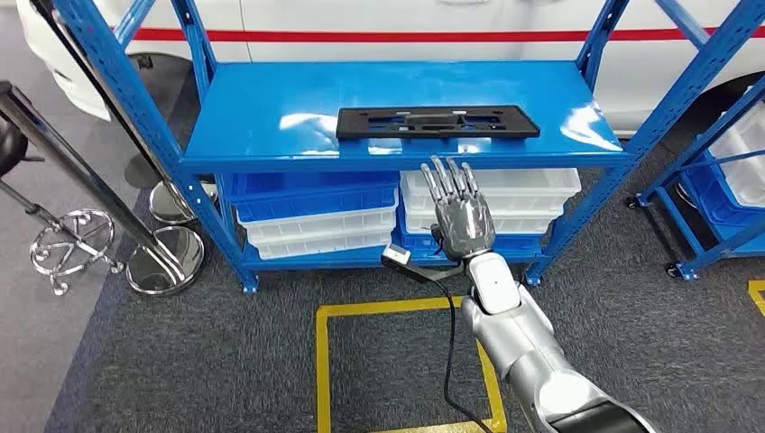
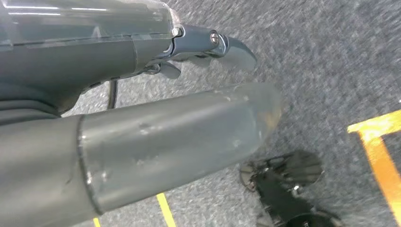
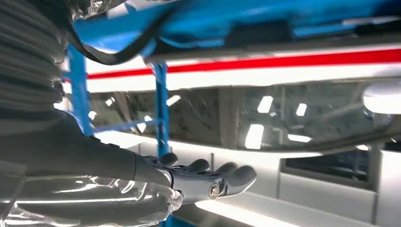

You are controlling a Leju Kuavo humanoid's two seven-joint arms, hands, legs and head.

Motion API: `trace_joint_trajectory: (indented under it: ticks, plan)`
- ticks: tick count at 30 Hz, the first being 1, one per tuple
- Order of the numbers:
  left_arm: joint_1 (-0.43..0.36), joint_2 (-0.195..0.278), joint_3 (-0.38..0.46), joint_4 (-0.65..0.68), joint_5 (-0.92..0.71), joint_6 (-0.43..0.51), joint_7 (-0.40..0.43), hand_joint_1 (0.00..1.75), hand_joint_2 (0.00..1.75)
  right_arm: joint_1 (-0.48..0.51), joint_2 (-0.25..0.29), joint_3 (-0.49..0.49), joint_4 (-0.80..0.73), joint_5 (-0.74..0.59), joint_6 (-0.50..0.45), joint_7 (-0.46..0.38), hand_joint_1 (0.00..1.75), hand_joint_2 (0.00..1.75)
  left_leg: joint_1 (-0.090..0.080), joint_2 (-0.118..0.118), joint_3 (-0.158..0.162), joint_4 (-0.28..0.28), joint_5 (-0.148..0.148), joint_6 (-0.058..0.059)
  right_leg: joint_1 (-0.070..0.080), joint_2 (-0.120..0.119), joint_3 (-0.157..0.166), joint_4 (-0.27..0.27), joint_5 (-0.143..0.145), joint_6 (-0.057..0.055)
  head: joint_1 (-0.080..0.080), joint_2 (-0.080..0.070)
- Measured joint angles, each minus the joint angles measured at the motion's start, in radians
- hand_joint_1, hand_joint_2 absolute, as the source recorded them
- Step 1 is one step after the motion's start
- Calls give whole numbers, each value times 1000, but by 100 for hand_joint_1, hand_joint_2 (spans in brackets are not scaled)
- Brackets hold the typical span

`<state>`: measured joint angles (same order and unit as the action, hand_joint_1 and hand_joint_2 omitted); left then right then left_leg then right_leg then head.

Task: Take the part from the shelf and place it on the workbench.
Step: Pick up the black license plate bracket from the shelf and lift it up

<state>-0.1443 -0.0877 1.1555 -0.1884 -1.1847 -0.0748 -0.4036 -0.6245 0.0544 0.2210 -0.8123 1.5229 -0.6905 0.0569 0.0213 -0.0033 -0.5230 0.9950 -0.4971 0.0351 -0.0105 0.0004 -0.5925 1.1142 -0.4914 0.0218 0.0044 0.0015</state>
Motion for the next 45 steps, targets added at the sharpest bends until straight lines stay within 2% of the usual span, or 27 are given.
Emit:
trace_joint_trajectory:
  ticks: [2,4,6,7,10,11,13,14,16,17,19,20,21,22,23,25,26,27,29,31,34,35,36,38,40,41,45]
  plan:
    - [-1,0,0,0,1,0,0,0,0,6,0,-13,-11,-7,0,-14,0,175,0,0,13,-3,-10,2,-1,0,-51,69,-15,4,0,0]
    - [-1,0,0,0,3,0,0,0,0,25,-1,-46,-31,-23,0,-49,0,175,0,-4,47,-11,-32,4,-2,0,-144,171,-53,10,0,0]
    - [1,0,0,0,3,0,0,0,0,43,-1,-86,-46,-41,0,-93,0,175,0,-11,96,-22,-61,3,-3,-1,-194,167,-72,8,0,0]
    - [2,0,0,0,4,-1,0,0,0,48,-1,-106,-51,-49,0,-114,0,175,0,-14,123,-28,-76,2,-2,-1,-197,120,-50,4,0,0]
    - [2,-2,1,0,5,-2,1,0,0,63,0,-168,-60,-61,1,-160,0,175,-4,-18,199,-58,-124,-8,6,-4,-174,-75,157,-11,1,0]
    - [1,-3,1,0,5,-2,1,0,0,69,1,-187,-65,-62,1,-170,0,175,-7,-20,230,-73,-135,-12,8,-4,-163,-108,201,-15,2,0]
    - [-3,-1,1,0,7,-1,1,0,0,70,8,-215,-79,-62,1,-183,0,175,-13,-21,262,-77,-126,-19,6,2,-139,-113,191,-24,2,0]
    - [-6,0,2,-1,7,-1,1,0,0,66,12,-226,-88,-61,0,-188,0,175,-13,-19,260,-51,-110,-20,4,7,-126,-114,180,-30,1,0]
    - [-12,2,2,-1,7,-1,1,0,0,61,20,-248,-99,-62,0,-195,0,175,-10,-12,200,62,-102,-25,6,11,-103,-115,163,-44,1,0]
    - [-14,2,2,-1,7,-1,1,0,0,65,22,-257,-102,-61,0,-198,0,175,-9,-8,156,130,-125,-29,9,11,-92,-116,154,-51,1,0]
    - [-12,1,2,-1,7,0,2,0,0,79,27,-272,-105,-60,0,-204,0,175,-11,-4,60,231,-214,-35,17,14,-69,-115,131,-61,0,0]
    - [-10,1,2,-1,7,1,3,0,0,87,29,-279,-107,-59,0,-208,0,175,-13,-4,23,246,-252,-34,22,15,-56,-115,121,-64,0,0]
    - [-8,1,2,-1,8,2,4,0,0,92,31,-285,-110,-59,0,-212,0,175,-16,-4,-2,234,-267,-28,27,16,-42,-114,111,-66,0,0]
    - [-8,1,2,-1,9,3,4,0,0,96,33,-291,-113,-59,0,-216,0,175,-21,-4,-16,197,-248,-18,33,17,-28,-113,101,-69,0,0]
    - [-7,1,3,-1,11,5,6,0,0,99,35,-296,-116,-59,0,-220,0,175,-29,-3,-25,143,-187,-2,38,16,-16,-114,92,-72,0,0]
    - [-5,3,5,-1,14,8,10,0,0,103,41,-306,-122,-58,1,-224,0,175,-45,-10,-36,38,-24,30,45,18,3,-116,76,-74,1,0]
    - [-4,4,7,-1,15,10,11,0,0,106,43,-310,-124,-58,1,-224,0,175,-51,-13,-38,6,33,39,44,21,5,-118,72,-73,1,0]
    - [-4,5,7,-1,16,12,11,0,0,107,44,-312,-126,-57,1,-225,0,175,-54,-16,-38,-9,57,42,43,24,7,-121,70,-70,1,0]
    - [-6,4,7,-1,17,14,12,0,0,111,45,-314,-134,-56,0,-225,0,175,-52,-15,-26,-29,59,41,42,28,7,-125,65,-62,0,0]
    - [-9,2,8,-1,18,16,11,0,0,110,46,-319,-141,-56,0,-227,0,175,-42,-12,-9,-48,62,42,42,23,-9,-84,38,-47,0,0]
    - [-11,0,8,-1,18,21,10,0,0,115,46,-329,-143,-56,0,-232,0,175,-33,-10,14,-54,47,38,19,11,-116,109,-35,-20,0,0]
    - [-10,-1,8,-1,18,22,10,0,0,119,46,-332,-143,-56,0,-234,0,175,-30,-10,20,-52,38,35,11,9,-148,155,-40,-12,0,0]
    - [-10,-2,9,-1,18,24,9,0,0,122,46,-336,-143,-56,0,-237,0,175,-27,-10,28,-48,29,31,5,7,-164,166,-25,-6,1,0]
    - [-10,-4,9,-1,18,27,9,0,0,125,46,-345,-147,-55,0,-242,0,175,-18,-11,46,-36,4,19,-6,3,-135,68,60,6,1,0]
    - [-12,-6,9,-1,16,36,9,0,0,123,46,-355,-152,-50,0,-247,0,175,-15,-11,55,-20,-24,3,-8,2,-85,-48,112,8,0,0]
    - [-15,-8,9,-1,12,45,7,0,0,124,47,-358,-153,-42,0,-247,0,175,-15,-11,56,-13,-34,-5,-6,3,-73,-74,111,2,0,0]
    - [-30,-22,8,-1,-2,85,-3,0,0,126,49,-359,-156,-5,0,-212,0,175,-12,-7,57,-2,-61,-28,-2,5,-62,-80,81,-31,0,0]
